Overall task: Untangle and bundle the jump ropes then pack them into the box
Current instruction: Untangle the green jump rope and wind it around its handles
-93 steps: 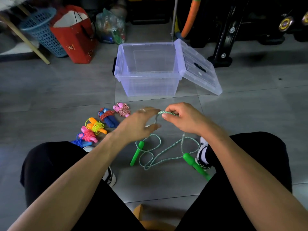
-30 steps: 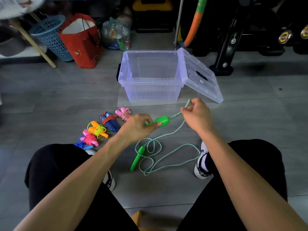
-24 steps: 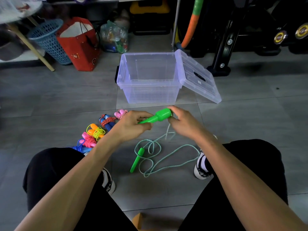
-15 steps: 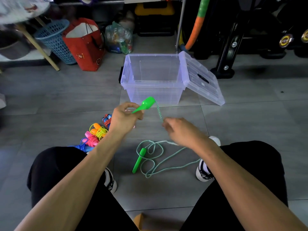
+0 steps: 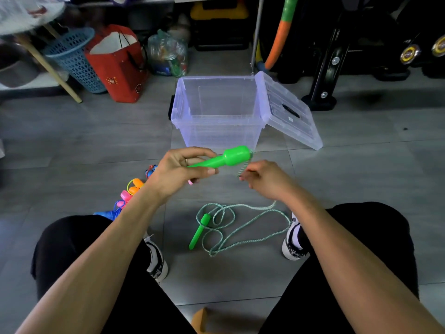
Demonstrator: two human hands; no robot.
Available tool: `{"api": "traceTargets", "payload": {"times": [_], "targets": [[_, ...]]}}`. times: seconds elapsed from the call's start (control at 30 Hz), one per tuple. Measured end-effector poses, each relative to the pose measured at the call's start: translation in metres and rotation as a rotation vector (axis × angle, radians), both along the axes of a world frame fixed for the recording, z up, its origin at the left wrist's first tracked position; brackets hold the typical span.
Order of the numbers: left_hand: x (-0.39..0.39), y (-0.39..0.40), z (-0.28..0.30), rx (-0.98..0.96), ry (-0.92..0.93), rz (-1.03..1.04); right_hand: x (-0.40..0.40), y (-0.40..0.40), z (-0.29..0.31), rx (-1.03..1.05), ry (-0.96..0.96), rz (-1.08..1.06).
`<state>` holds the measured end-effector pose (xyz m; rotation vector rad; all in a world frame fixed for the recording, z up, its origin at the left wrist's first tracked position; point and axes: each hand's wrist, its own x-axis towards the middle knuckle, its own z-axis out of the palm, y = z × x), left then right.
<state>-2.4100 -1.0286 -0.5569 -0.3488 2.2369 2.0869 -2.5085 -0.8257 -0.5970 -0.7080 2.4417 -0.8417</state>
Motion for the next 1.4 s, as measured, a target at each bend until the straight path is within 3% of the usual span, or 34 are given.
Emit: {"api": "traceTargets", "payload": {"times": [0.17,0.33,0.4,0.47,0.63,0.7,0.87,0.93,1.03,1.17,1.33,1.4], "targets": [[-0.004,-0.003,-0.015,-0.065,-0.003,0.080,0.008,-0.003,-0.007,0.038,-0.093,0.037],[-0.003,0.001,-0.013,-0.179,-0.094,-0.032,0.008,-0.007,0.011,-0.419,-0.230,-0.192],[-0.001,0.001,-0.012,-0.206,-0.112,-0.053,0.008,-0.007,0.016,-0.442,-0.241,-0.187],[-0.002,0.001,-0.013,-0.116,-0.134,0.016,0.009,-0.006,0.018,-0.398,-0.239,-0.201],[-0.012,-0.019,-0.008,0.488,-0.211,0.565,0.006,-0.001,0.016,-0.344,-0.175,-0.243],[-0.013,-0.025,-0.011,0.406,-0.311,0.591,0.007,0.000,0.014,-0.283,-0.109,-0.153],[-0.006,0.015,-0.020,0.202,-0.526,0.213,0.026,-0.012,0.009,-0.098,-0.021,0.206],[-0.006,0.027,-0.024,0.182,-0.523,0.212,0.034,-0.015,0.012,-0.099,0.018,0.286],[-0.009,0.023,-0.029,0.029,-0.509,0.188,0.033,-0.015,0.014,-0.137,0.029,0.257],[-0.011,0.019,-0.031,0.046,-0.454,-0.020,0.026,-0.011,0.010,-0.142,0.013,0.166],[-0.017,-0.013,-0.045,-0.339,-0.485,0.396,0.011,0.011,0.015,-0.036,-0.008,0.058],[-0.014,-0.020,-0.042,-0.441,-0.478,0.408,0.007,0.018,0.017,-0.052,-0.002,0.044]]}}
